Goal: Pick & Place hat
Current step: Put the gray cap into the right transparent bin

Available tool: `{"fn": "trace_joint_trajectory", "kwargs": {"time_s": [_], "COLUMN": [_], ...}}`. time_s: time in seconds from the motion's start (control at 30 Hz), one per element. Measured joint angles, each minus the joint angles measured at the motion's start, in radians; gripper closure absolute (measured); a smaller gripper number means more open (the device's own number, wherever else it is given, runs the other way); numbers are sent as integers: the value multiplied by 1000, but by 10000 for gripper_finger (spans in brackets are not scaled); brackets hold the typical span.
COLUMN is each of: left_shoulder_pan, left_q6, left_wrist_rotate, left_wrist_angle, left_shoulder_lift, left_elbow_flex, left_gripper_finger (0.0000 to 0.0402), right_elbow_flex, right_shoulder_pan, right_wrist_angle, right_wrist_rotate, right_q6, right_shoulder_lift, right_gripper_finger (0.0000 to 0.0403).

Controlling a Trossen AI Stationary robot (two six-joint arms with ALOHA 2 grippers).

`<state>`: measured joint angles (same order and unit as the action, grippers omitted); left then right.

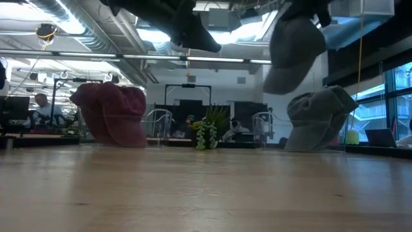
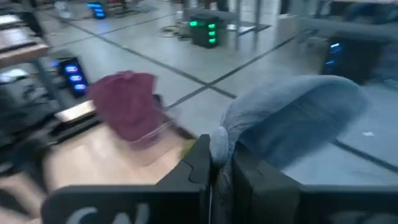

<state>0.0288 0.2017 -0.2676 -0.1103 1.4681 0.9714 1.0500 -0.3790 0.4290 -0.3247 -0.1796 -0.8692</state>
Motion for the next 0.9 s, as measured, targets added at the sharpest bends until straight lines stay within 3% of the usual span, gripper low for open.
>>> {"fn": "trace_joint_trajectory", "kwargs": {"time_s": [0.4,0.7,0.9], "left_shoulder_pan": [-2,-2,-2], "left_q6": [-59,-61,-61], "left_wrist_rotate": [0,0,0], "left_wrist_angle": [2,40,40], "left_shoulder_lift": [0,1,1], "left_elbow_flex": [0,0,0], "left_gripper_finger": [300,300,301], "right_elbow_flex": [0,0,-1], "right_shoulder_pan": [-257,-305,-307], "right_wrist_angle": [6,47,58], "right_wrist_rotate": [3,-1,-71], "right_q6": [58,11,7], "right_shoulder_lift": [-141,-267,-343], "right_gripper_finger": [379,377,378]}}
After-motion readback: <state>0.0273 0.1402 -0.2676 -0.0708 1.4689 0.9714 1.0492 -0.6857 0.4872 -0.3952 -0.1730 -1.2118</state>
